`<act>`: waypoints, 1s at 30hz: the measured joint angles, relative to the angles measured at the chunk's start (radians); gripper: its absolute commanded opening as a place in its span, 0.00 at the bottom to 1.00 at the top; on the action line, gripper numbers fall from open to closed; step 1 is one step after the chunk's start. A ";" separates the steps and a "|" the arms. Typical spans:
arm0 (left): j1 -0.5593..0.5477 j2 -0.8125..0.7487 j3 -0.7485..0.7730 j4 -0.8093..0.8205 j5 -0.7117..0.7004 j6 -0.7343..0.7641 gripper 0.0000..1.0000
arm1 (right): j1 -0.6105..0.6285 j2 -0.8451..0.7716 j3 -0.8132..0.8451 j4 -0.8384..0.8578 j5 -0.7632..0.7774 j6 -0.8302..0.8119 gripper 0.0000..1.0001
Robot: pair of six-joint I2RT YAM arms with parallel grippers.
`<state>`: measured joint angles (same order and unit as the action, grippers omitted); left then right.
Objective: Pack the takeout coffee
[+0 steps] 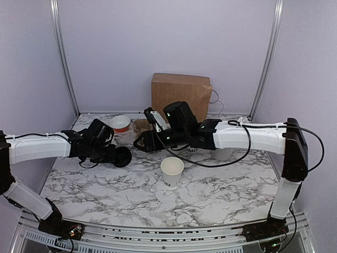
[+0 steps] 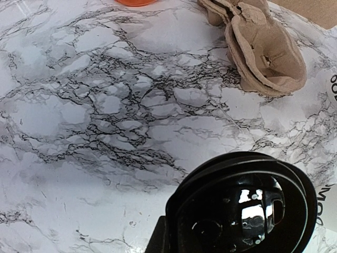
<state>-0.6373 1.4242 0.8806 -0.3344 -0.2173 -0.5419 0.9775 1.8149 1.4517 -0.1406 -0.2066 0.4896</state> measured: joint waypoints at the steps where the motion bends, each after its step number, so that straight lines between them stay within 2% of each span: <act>1: 0.000 -0.004 -0.005 0.002 0.000 0.000 0.00 | 0.000 0.048 0.043 0.007 -0.022 0.008 0.60; 6: 0.000 -0.018 -0.035 0.031 0.011 0.000 0.00 | -0.006 0.201 0.151 0.039 -0.107 0.062 0.56; 12: 0.000 -0.026 -0.053 0.068 0.034 0.000 0.00 | -0.031 0.307 0.177 0.080 -0.183 0.130 0.51; 30: 0.000 -0.026 -0.054 0.098 0.045 0.005 0.00 | -0.052 0.346 0.207 0.132 -0.253 0.195 0.44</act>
<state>-0.6373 1.3979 0.8268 -0.2363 -0.1719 -0.5373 0.9257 2.1609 1.6585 -0.0090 -0.4591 0.6849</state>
